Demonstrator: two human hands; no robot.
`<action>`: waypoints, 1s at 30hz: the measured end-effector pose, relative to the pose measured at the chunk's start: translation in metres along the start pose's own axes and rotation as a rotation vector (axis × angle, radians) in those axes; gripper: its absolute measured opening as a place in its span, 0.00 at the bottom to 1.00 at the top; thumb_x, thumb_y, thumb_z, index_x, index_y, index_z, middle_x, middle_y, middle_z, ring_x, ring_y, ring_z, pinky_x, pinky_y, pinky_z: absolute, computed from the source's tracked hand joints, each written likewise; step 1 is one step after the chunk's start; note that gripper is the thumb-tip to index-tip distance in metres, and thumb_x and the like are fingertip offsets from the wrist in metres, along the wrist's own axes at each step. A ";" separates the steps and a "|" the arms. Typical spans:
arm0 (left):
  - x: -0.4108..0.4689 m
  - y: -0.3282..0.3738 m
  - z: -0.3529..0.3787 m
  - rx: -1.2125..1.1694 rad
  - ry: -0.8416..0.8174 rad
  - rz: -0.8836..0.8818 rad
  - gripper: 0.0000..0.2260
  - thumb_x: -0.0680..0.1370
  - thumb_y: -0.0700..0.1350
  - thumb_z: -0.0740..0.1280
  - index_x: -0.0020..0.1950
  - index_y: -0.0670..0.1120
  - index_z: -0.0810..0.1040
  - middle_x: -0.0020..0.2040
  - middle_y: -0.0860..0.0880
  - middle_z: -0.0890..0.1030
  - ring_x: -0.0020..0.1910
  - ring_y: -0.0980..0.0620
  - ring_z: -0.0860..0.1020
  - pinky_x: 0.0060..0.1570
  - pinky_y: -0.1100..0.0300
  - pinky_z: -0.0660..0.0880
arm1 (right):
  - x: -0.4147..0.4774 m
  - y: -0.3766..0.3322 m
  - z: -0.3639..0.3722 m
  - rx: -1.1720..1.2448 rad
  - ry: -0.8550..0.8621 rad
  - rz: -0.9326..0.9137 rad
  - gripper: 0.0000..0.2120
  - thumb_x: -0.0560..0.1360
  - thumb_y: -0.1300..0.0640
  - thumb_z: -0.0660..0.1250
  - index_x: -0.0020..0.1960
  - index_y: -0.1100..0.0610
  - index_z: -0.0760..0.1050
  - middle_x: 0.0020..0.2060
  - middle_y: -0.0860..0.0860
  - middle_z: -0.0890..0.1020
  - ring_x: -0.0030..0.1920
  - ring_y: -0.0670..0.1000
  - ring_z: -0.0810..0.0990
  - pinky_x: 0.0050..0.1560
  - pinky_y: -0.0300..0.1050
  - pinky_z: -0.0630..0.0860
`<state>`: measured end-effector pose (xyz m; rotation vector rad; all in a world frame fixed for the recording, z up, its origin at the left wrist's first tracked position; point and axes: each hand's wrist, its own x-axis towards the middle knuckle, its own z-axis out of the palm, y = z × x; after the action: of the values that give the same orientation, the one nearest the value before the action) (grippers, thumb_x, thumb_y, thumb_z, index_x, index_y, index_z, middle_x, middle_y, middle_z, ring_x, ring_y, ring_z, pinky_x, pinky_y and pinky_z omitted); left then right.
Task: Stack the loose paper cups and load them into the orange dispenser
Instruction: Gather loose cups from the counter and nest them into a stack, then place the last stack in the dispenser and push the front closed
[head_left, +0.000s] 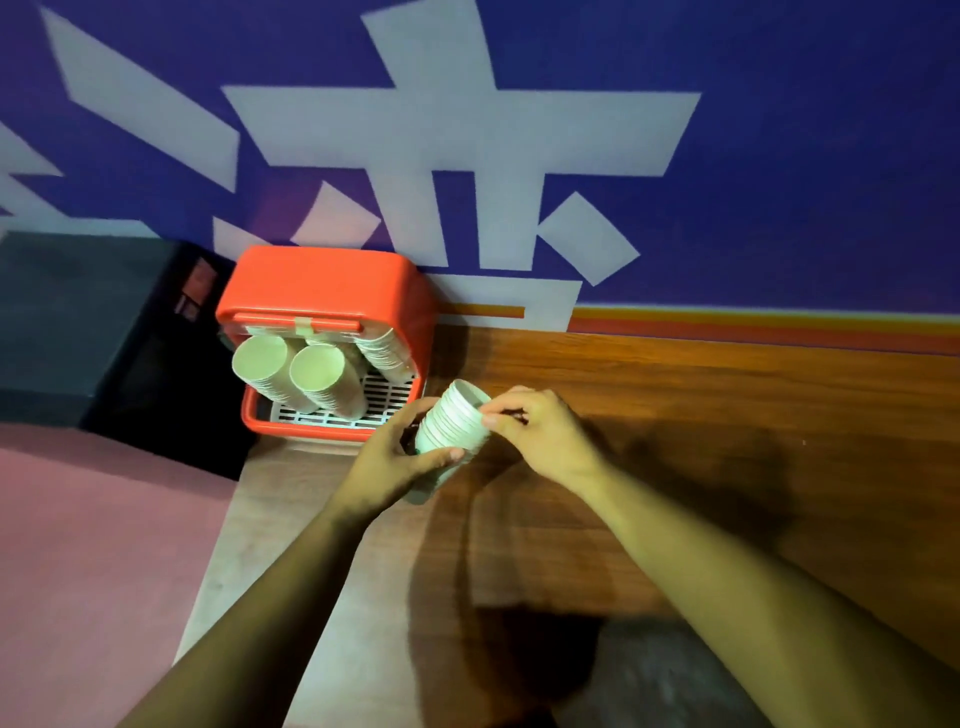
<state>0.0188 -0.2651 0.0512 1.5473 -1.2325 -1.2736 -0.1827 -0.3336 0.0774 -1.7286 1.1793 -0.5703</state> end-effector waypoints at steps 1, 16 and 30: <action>-0.005 -0.003 -0.011 -0.004 -0.008 0.001 0.26 0.67 0.51 0.80 0.63 0.57 0.77 0.59 0.51 0.83 0.59 0.51 0.80 0.59 0.56 0.77 | -0.001 -0.005 0.010 0.024 0.027 0.010 0.07 0.74 0.59 0.71 0.52 0.56 0.84 0.51 0.51 0.81 0.50 0.44 0.78 0.54 0.35 0.74; -0.021 -0.047 -0.121 -0.136 -0.090 -0.030 0.27 0.71 0.53 0.77 0.66 0.49 0.71 0.62 0.48 0.80 0.62 0.48 0.79 0.56 0.50 0.78 | 0.015 -0.042 0.134 0.824 -0.197 0.452 0.29 0.74 0.65 0.70 0.71 0.52 0.66 0.63 0.56 0.79 0.63 0.55 0.78 0.66 0.62 0.70; 0.027 -0.032 -0.171 0.991 0.210 0.353 0.19 0.75 0.48 0.72 0.64 0.44 0.76 0.50 0.43 0.77 0.46 0.39 0.78 0.34 0.54 0.71 | 0.057 -0.029 0.160 0.256 0.233 0.274 0.37 0.67 0.58 0.78 0.71 0.50 0.66 0.63 0.42 0.75 0.63 0.45 0.73 0.61 0.45 0.75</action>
<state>0.1935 -0.2866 0.0498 1.9031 -2.0256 -0.2154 -0.0201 -0.3123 0.0233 -1.2841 1.4112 -0.7329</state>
